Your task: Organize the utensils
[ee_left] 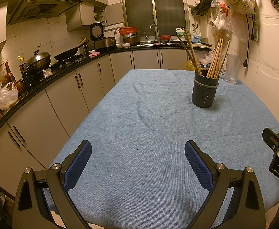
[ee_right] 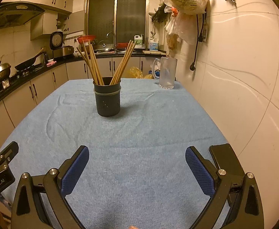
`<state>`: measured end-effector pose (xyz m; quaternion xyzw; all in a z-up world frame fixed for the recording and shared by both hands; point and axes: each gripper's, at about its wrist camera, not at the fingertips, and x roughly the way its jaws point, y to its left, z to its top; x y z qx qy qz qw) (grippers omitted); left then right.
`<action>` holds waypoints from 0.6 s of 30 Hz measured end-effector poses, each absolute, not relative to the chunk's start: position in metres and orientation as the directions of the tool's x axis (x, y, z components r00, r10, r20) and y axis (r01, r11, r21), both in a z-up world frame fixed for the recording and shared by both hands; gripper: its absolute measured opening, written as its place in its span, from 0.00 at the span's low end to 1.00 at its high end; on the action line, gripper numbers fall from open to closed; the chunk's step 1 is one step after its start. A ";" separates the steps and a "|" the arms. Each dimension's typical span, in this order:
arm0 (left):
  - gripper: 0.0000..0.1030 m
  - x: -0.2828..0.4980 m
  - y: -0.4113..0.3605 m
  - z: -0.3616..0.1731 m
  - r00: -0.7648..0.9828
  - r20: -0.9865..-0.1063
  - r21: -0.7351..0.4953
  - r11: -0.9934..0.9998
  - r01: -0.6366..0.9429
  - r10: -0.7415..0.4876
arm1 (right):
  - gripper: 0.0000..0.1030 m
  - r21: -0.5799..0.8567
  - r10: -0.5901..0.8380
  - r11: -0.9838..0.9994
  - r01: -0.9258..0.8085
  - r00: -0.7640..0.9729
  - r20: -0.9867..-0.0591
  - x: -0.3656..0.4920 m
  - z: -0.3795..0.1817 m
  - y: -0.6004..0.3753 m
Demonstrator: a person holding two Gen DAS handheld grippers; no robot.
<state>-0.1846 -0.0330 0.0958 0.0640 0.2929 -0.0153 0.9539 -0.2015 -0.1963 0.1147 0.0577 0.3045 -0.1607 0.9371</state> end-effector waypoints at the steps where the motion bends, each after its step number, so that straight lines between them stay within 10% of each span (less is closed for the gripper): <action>1: 0.95 -0.185 -0.033 0.096 0.828 -0.560 0.114 0.991 0.066 0.009 | 0.99 0.010 -0.266 0.942 0.336 0.763 -0.590 -0.201 0.115 -0.197; 18: 0.95 -0.184 -0.034 0.096 0.828 -0.561 0.113 0.991 0.065 0.009 | 0.99 0.008 -0.262 0.943 0.332 0.760 -0.595 -0.201 0.112 -0.196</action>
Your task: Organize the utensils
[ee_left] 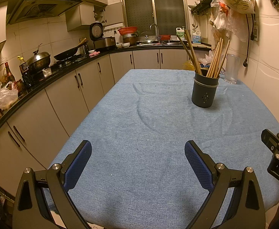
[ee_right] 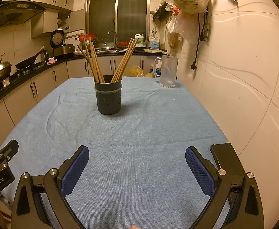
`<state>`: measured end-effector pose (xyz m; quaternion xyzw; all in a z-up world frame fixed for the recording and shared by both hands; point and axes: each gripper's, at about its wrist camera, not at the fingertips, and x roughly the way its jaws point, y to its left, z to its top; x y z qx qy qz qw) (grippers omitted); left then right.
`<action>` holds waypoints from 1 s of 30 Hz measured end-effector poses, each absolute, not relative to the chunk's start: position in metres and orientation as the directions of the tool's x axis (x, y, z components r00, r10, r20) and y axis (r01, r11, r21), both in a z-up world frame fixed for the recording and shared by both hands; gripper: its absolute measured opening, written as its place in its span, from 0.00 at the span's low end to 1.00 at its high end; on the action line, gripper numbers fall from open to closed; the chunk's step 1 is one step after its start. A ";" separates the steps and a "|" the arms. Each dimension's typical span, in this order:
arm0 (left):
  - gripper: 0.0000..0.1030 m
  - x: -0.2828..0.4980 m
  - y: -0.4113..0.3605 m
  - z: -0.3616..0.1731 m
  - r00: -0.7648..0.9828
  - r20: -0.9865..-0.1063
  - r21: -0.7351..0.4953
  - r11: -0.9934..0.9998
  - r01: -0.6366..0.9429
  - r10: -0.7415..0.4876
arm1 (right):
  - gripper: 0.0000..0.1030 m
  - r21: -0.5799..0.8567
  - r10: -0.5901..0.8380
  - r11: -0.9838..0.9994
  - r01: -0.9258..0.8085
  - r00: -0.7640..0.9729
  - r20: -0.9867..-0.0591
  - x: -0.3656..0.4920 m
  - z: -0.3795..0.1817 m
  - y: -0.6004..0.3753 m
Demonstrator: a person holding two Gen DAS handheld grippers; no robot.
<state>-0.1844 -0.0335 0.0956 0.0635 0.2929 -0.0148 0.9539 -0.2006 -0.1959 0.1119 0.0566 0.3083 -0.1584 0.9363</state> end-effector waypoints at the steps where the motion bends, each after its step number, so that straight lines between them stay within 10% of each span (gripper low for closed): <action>1: 0.95 -0.185 -0.033 0.096 0.828 -0.561 0.113 0.991 0.066 0.009 | 0.99 0.008 -0.262 0.943 0.331 0.759 -0.596 -0.200 0.112 -0.196; 30: 0.95 -0.184 -0.036 0.092 0.825 -0.565 0.110 0.992 0.066 0.008 | 0.99 0.010 -0.247 0.947 0.322 0.744 -0.621 -0.193 0.106 -0.197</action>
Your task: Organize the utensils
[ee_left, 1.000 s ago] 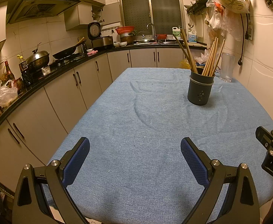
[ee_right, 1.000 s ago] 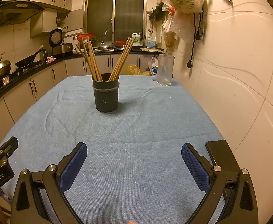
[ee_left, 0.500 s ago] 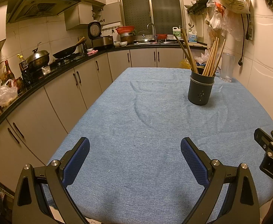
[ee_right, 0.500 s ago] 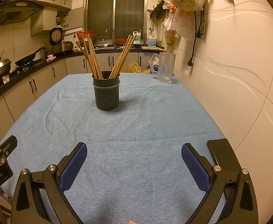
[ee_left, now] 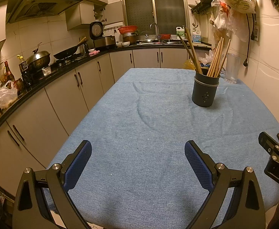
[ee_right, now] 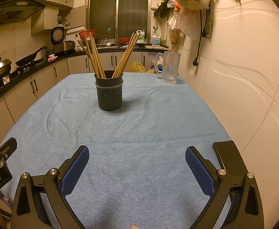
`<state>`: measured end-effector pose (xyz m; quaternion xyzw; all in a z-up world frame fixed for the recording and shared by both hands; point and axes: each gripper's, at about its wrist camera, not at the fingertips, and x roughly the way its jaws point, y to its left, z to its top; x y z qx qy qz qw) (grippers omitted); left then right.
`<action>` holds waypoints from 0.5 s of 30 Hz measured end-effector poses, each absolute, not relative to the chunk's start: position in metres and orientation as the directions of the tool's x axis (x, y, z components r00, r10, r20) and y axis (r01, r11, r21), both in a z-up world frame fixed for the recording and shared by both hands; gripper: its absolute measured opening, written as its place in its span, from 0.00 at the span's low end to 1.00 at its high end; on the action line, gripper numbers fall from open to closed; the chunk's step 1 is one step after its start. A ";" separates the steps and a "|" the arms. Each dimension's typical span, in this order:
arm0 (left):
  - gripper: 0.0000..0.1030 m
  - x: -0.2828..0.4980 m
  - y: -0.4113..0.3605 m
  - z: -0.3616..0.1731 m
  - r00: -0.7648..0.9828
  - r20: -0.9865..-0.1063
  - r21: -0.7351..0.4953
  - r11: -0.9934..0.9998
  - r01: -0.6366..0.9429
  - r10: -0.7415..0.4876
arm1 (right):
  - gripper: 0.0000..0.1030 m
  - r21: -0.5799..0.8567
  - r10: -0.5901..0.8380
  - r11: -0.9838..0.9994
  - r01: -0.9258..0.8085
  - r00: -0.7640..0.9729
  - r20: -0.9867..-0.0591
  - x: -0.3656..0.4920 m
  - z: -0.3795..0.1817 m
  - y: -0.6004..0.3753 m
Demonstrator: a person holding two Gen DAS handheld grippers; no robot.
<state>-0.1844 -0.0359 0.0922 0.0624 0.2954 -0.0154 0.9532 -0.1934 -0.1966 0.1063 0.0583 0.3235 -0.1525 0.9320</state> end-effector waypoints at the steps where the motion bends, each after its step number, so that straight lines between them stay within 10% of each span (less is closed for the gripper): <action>1: 0.95 -0.184 -0.037 0.092 0.825 -0.565 0.110 0.992 0.066 0.008 | 0.99 0.011 -0.246 0.947 0.322 0.743 -0.623 -0.193 0.106 -0.197; 15: 0.95 -0.185 -0.038 0.087 0.821 -0.571 0.109 0.992 0.067 0.008 | 0.99 0.019 -0.231 0.949 0.315 0.732 -0.641 -0.191 0.098 -0.198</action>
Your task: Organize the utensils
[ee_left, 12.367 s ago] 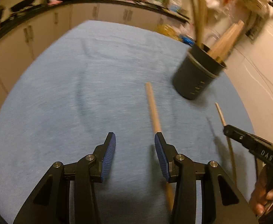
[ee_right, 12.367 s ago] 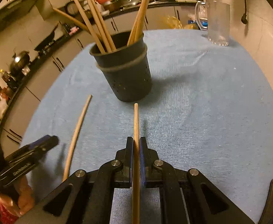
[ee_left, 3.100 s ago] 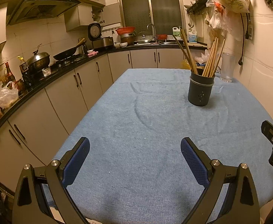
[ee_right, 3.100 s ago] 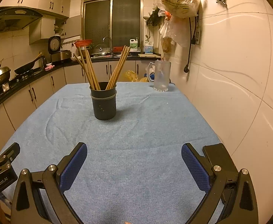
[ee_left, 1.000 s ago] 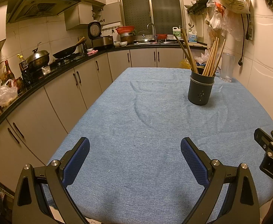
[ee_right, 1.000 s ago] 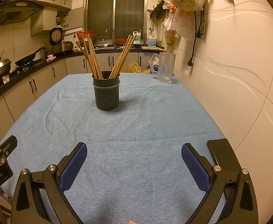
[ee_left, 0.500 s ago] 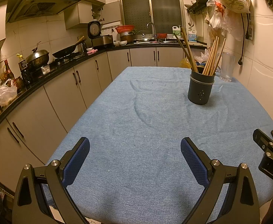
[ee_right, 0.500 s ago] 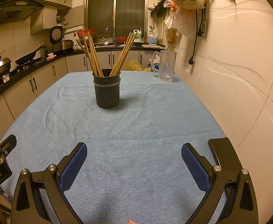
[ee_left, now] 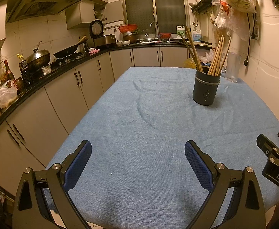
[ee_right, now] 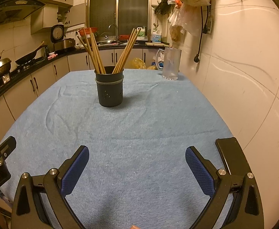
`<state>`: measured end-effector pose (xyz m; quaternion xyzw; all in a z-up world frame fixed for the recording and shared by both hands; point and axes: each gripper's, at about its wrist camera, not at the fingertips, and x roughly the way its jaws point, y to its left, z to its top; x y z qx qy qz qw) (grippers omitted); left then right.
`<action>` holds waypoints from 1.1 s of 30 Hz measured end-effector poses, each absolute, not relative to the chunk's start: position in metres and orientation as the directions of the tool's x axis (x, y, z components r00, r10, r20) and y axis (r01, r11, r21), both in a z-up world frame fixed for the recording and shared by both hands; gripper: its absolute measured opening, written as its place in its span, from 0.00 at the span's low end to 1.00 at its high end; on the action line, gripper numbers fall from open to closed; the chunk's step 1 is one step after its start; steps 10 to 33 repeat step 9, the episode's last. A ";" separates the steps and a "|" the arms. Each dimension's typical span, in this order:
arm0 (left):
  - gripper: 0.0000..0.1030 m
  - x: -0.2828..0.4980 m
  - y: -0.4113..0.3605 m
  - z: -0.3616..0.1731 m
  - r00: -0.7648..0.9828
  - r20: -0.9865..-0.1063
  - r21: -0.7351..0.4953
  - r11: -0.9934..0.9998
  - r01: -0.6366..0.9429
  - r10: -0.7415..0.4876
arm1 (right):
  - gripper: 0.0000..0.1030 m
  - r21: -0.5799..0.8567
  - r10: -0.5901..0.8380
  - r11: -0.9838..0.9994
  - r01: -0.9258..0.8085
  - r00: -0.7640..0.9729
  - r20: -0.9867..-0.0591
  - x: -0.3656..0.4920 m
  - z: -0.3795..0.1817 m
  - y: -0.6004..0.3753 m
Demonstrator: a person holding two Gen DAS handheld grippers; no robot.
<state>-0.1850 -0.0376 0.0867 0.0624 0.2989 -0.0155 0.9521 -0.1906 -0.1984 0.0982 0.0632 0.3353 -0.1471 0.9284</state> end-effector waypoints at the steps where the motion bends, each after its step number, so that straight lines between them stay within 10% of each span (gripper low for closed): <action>1: 0.95 -0.185 -0.039 0.086 0.820 -0.572 0.111 0.992 0.066 0.009 | 0.99 0.019 -0.230 0.949 0.315 0.730 -0.644 -0.190 0.097 -0.198; 33: 0.95 -0.171 -0.028 0.081 0.798 -0.602 0.075 0.995 0.064 -0.006 | 0.99 0.051 -0.201 0.948 0.314 0.716 -0.668 -0.175 0.092 -0.210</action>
